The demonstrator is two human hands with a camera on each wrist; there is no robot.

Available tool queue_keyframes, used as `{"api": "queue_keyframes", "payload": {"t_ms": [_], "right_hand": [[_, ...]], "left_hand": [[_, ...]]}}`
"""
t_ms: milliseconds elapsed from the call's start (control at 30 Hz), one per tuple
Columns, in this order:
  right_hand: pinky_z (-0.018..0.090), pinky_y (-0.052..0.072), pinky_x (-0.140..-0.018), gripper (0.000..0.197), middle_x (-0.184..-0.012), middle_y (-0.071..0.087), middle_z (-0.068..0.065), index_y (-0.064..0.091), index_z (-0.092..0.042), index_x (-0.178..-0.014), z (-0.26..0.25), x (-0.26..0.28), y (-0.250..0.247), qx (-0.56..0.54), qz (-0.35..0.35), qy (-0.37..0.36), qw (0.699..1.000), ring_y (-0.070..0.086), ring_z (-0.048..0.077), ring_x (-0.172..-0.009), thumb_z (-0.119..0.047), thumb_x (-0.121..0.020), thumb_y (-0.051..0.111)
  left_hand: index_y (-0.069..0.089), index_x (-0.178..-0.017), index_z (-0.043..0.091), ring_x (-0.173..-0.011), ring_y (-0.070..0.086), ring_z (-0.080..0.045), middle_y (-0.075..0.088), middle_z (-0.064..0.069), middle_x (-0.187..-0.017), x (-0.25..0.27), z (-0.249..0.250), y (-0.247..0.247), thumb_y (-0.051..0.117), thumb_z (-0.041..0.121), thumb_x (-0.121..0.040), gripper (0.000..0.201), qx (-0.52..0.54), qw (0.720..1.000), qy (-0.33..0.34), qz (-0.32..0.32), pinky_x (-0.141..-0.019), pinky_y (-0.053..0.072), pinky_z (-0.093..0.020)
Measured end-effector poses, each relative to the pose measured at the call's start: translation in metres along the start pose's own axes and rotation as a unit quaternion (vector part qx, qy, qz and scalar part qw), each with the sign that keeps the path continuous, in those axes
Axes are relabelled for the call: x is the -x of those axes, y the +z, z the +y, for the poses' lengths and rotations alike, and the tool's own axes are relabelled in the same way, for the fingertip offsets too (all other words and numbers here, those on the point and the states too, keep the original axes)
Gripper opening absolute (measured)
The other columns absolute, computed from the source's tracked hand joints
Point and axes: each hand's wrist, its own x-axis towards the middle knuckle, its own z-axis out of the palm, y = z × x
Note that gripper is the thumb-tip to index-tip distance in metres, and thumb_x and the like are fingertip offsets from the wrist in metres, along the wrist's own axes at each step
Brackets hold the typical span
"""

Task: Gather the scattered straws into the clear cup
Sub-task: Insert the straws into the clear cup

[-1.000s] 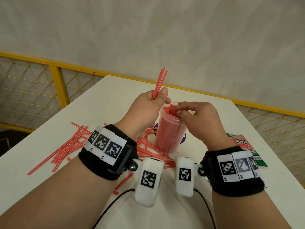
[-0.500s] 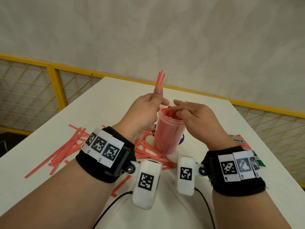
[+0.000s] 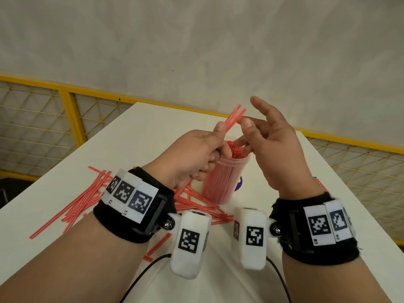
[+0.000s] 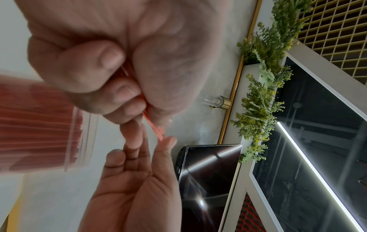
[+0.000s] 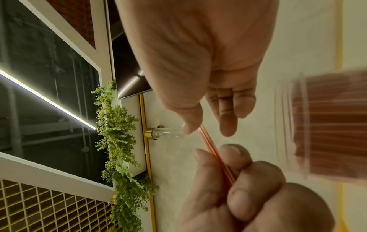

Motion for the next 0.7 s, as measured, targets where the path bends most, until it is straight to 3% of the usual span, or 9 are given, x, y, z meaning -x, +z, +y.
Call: {"api": "queue_keyframes", "payload": {"t_ms": [100,200,333,500,600,700], "right_hand": [[0.018,0.050,-0.058,0.042,-0.082,0.071,0.004,0.049,-0.031,-0.131,-0.005,0.003,0.002,-0.041,-0.038,-0.008,0.998,0.065,0.009,-0.060,-0.024,-0.092,0.062],[0.022,0.050,-0.054,0.026,-0.060,0.066,0.001,0.060,-0.026,-0.115,-0.006,0.004,0.006,-0.059,-0.049,-0.017,0.997,0.061,0.013,-0.051,-0.013,-0.093,0.061],[0.028,0.052,-0.057,0.014,-0.074,0.071,0.007,0.062,-0.020,-0.102,-0.005,0.001,0.005,-0.099,0.023,-0.011,0.995,0.062,0.014,-0.055,-0.010,-0.093,0.061],[0.028,0.053,-0.057,0.020,-0.070,0.070,0.007,0.055,-0.023,-0.104,-0.003,0.003,0.010,-0.096,0.001,-0.016,0.995,0.065,0.015,-0.057,-0.008,-0.093,0.060],[0.030,0.054,-0.058,0.021,-0.066,0.068,0.006,0.053,-0.025,-0.103,-0.002,0.001,0.007,-0.093,0.069,-0.044,0.992,0.064,0.015,-0.056,-0.007,-0.093,0.059],[0.032,0.054,-0.060,0.025,-0.062,0.066,0.000,0.050,-0.033,-0.101,0.002,-0.003,-0.006,-0.012,0.150,-0.067,0.986,0.063,0.013,-0.054,-0.010,-0.093,0.057]], "left_hand": [[0.066,-0.069,0.011,-0.044,0.022,-0.008,0.030,0.004,-0.053,0.002,0.000,0.002,0.043,0.066,-0.083,0.061,-0.039,0.998,-0.018,-0.040,-0.039,0.015,-0.015],[0.070,-0.069,0.012,-0.041,0.027,-0.008,0.036,0.002,-0.054,0.004,0.002,0.003,0.038,0.078,-0.074,0.073,-0.063,0.997,-0.021,-0.039,-0.038,0.019,-0.015],[0.067,-0.085,0.002,-0.039,0.040,-0.011,0.049,0.001,-0.051,0.001,0.004,0.001,0.025,0.077,-0.084,0.086,-0.080,0.995,0.011,0.063,-0.036,0.030,-0.018],[0.069,-0.089,0.014,-0.048,0.049,-0.019,0.056,-0.001,-0.054,-0.002,0.004,0.002,0.024,0.072,-0.090,0.073,-0.056,0.990,0.038,0.120,-0.046,0.042,-0.027],[0.064,-0.102,0.016,-0.067,0.056,-0.015,0.059,0.007,-0.073,-0.002,0.004,0.006,0.026,0.065,-0.094,0.063,-0.073,0.982,0.068,0.159,-0.065,0.046,-0.034],[0.056,-0.111,0.022,-0.085,0.055,-0.003,0.058,0.010,-0.096,-0.003,0.002,0.001,0.035,0.057,-0.097,0.044,-0.199,0.955,0.105,0.192,-0.075,0.041,-0.027]]}}
